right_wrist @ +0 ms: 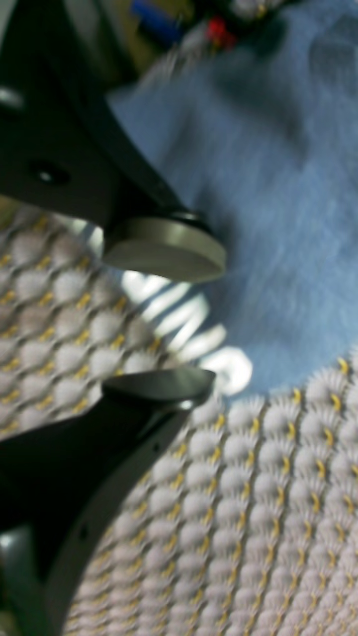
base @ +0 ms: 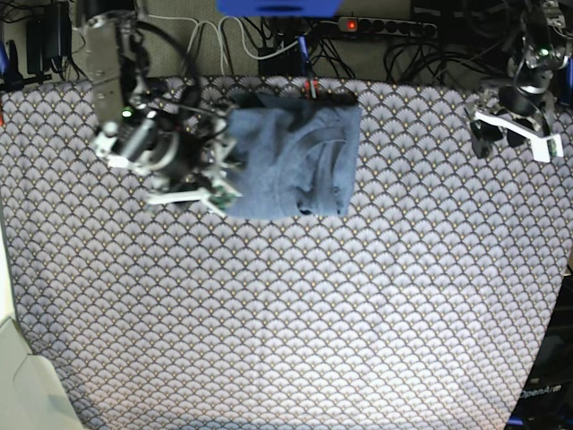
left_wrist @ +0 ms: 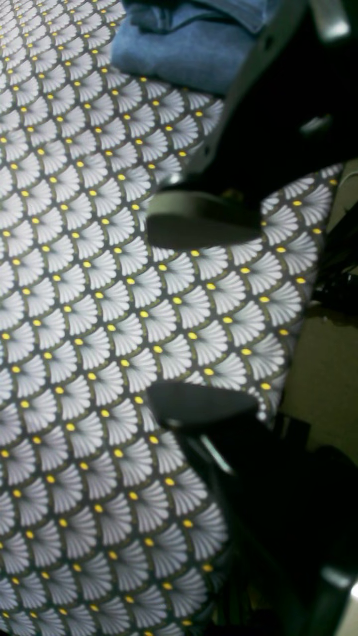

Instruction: Fold the T-shirt properly

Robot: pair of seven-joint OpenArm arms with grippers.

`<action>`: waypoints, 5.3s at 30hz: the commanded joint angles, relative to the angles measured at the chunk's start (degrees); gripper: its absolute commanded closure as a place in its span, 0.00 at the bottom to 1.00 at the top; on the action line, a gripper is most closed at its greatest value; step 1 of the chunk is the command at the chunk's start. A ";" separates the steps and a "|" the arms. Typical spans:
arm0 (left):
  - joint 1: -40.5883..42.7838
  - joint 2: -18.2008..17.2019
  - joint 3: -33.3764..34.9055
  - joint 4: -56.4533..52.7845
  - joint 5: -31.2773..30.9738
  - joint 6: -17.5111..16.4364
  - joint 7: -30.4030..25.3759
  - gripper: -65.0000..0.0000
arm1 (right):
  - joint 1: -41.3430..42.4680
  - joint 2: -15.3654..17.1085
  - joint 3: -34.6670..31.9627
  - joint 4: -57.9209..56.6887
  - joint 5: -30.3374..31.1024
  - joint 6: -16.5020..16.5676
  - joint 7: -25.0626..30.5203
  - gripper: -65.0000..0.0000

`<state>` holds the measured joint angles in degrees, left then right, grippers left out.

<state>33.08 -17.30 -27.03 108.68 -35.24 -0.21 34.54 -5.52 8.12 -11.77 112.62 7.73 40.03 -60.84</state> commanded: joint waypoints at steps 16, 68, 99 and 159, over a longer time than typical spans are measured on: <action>0.63 -0.77 -0.62 1.07 -0.23 -0.10 -1.18 0.36 | 15.23 -8.52 -16.76 -12.35 0.67 -0.03 -1.62 0.50; -0.25 -0.77 -0.62 2.13 -0.23 -0.10 -1.18 0.36 | 25.78 -11.68 -22.38 -29.67 0.67 -0.03 6.99 0.63; 1.34 1.70 -0.45 4.15 -0.40 -0.10 -1.18 0.37 | -1.56 1.15 -5.50 -6.38 0.67 -0.03 11.12 1.00; -7.72 2.84 33.22 -9.12 -0.23 0.52 -1.18 1.00 | -4.72 8.28 16.39 1.27 0.67 -0.03 7.26 1.00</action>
<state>25.21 -14.41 6.39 98.83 -35.09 0.54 34.26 -10.83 15.77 4.43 113.01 7.90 40.03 -54.59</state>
